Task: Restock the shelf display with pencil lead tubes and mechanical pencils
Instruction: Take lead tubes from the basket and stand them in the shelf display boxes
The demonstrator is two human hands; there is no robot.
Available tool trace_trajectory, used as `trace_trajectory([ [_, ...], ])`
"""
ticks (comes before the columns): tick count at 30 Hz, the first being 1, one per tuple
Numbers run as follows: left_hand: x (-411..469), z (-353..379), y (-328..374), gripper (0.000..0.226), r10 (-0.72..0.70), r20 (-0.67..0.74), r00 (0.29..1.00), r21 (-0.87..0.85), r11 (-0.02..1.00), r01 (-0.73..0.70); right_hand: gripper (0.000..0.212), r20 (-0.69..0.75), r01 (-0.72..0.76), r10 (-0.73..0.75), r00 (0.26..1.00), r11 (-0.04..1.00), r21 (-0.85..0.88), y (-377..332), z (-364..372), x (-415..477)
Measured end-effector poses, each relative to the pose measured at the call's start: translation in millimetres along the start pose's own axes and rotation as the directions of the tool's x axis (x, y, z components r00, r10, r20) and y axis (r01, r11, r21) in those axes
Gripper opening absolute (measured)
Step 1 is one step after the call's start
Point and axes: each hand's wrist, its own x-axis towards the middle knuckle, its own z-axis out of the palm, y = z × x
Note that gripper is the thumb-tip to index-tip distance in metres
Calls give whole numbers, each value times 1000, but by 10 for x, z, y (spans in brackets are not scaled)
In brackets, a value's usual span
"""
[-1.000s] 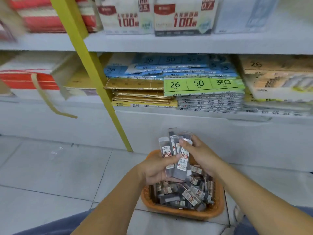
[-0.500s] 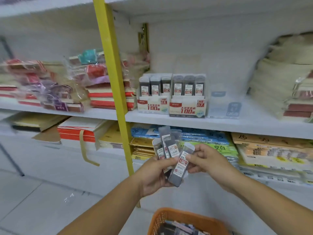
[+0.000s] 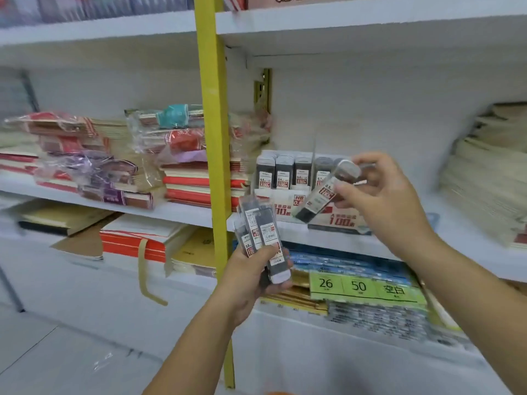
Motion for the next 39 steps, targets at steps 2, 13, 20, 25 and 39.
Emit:
trace_trajectory([
  [2,54,-62,94,26,34,-30,999,-5,999,-34,27,-11,103,-104,994,991,-89,-141,66,337],
  [13,234,-163,168,25,93,-59,994,-46,994,-96,18,262,257,-115,958,747,-613,75,513,1153],
  [20,228,-175,176,22,83,-65,994,-41,996,-85,26,327,313,-90,941,604,-733,304,643,1220],
  [25,181,-183,221,27,74,-57,996,-40,996,-77,32,276,320,-162,947,482,-815,341,635,1129],
  [39,14,-67,240,56,72,90,993,20,997,-74,26,388,-157,182,903,983,-95,174,657,226],
])
